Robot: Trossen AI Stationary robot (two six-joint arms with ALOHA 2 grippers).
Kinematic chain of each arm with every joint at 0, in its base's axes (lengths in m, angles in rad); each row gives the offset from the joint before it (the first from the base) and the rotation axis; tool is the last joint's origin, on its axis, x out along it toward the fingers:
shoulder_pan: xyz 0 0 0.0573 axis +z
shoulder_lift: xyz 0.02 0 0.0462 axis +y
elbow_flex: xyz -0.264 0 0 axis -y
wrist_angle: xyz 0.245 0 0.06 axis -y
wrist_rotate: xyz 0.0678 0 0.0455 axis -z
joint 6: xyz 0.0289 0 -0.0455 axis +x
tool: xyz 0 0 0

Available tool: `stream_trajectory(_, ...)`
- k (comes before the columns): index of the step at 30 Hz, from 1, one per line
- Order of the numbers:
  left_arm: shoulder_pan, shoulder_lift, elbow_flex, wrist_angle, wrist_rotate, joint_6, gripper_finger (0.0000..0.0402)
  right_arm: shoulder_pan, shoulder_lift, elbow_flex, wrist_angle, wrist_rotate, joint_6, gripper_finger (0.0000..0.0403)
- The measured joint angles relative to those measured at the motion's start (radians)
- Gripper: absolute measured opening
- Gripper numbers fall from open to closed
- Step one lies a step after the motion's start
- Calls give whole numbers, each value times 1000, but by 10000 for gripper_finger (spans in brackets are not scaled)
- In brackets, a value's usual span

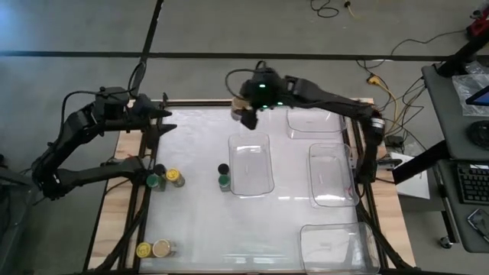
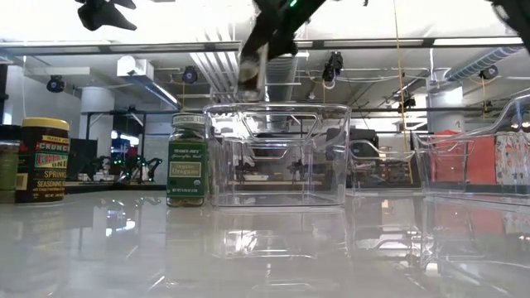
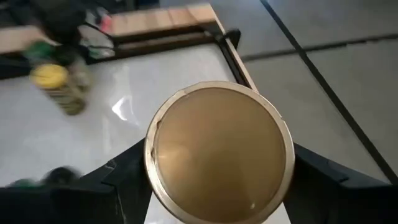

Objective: Sort spices by type
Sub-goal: Put the top gold seasoning bottle into the top right transparent bin

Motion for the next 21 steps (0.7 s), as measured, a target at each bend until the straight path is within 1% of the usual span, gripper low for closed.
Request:
stream_trajectory(3,0,14,0,48,27,-35,249,29,-119,-100,12,-21,-2,267)
stream_trajectory(6,0,34,0,110,34,-79,249,47,-229,-224,-39,-26,-14,267)
stream_trajectory(9,0,59,0,162,34,-131,249,30,-355,-366,-55,-15,-4,267)
stream_trajectory(11,0,74,0,177,34,-144,249,-5,-462,-453,-47,12,-15,267)
stream_trajectory(13,-1,87,-1,182,42,-190,249,-54,-550,-545,-47,17,-38,267)
stream_trajectory(17,-2,105,-1,184,92,-263,249,-172,-655,-719,-40,10,-111,267)
stream_trajectory(19,-8,109,-2,201,113,-296,249,-245,-672,-791,13,-29,-172,267)
stream_trajectory(21,-18,109,-2,221,113,-324,249,-321,-674,-847,34,-101,-217,267)
